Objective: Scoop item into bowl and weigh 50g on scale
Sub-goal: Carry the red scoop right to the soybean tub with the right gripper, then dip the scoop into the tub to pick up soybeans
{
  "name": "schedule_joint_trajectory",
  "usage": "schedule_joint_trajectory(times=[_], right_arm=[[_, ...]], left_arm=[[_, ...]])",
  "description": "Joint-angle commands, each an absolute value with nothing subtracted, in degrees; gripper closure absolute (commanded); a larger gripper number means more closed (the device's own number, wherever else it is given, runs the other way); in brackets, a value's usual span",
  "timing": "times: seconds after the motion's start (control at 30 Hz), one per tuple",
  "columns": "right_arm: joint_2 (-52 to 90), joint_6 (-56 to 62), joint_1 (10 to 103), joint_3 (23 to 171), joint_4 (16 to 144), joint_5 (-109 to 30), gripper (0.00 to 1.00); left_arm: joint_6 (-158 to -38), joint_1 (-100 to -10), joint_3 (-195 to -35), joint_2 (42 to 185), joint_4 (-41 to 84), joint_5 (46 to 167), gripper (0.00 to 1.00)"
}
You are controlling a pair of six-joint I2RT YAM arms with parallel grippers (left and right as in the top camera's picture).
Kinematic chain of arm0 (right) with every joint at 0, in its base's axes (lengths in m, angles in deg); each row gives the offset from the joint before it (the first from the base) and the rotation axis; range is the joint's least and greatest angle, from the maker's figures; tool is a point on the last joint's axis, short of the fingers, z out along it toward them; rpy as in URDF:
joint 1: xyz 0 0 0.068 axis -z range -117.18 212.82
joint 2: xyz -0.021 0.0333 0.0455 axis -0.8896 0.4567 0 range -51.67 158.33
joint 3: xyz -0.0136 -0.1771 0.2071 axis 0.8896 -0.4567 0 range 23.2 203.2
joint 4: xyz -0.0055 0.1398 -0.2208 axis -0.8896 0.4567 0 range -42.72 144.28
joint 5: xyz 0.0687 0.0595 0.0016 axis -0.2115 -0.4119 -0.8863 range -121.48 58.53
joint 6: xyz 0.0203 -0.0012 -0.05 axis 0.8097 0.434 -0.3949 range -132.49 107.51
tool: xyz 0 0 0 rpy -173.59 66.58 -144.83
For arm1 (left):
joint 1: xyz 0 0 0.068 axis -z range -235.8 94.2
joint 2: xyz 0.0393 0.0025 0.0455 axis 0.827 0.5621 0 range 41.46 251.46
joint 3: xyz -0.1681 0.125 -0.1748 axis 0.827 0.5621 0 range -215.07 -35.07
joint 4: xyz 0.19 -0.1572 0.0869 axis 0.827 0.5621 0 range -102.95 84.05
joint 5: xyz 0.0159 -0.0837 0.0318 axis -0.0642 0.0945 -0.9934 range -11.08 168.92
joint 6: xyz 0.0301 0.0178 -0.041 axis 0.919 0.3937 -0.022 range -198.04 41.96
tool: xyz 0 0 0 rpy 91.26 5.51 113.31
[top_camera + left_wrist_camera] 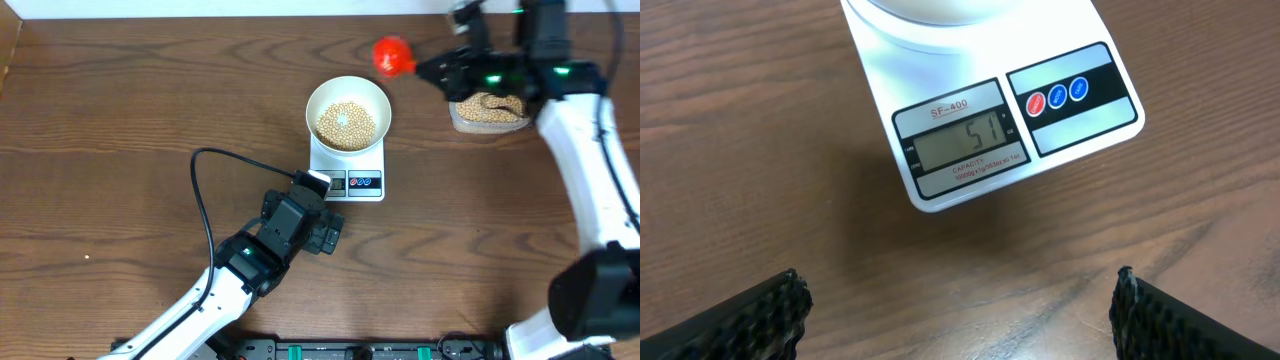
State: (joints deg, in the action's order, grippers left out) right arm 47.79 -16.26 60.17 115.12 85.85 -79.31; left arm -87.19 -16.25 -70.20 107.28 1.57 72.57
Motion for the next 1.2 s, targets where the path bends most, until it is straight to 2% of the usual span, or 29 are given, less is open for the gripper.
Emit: schedule_joint_trajectory(times=[0.0, 0.23, 0.47, 0.63, 1.17], right_arm=[[44.5, -16.2, 65.7, 116.3, 88.3, -88.1, 0.99], [43.9, -23.5, 75.5, 116.3, 98.2, -89.5, 0.99], [43.9, -26.3, 81.5, 116.3, 104.1, -75.1, 0.99], [44.1, -26.3, 80.9, 116.3, 103.9, -64.1, 0.99], [44.3, -26.3, 68.0, 116.2, 101.7, -35.0, 0.99]], left_arm=[[-86.9, -16.1, -69.8, 106.9, 1.5, 72.4, 0.02], [-86.9, -16.1, -69.8, 106.9, 1.5, 72.4, 0.02], [-86.9, -16.1, -69.8, 106.9, 1.5, 72.4, 0.02], [-86.9, -16.1, -69.8, 106.9, 1.5, 72.4, 0.02], [-86.9, -16.1, -69.8, 106.9, 1.5, 72.4, 0.02]])
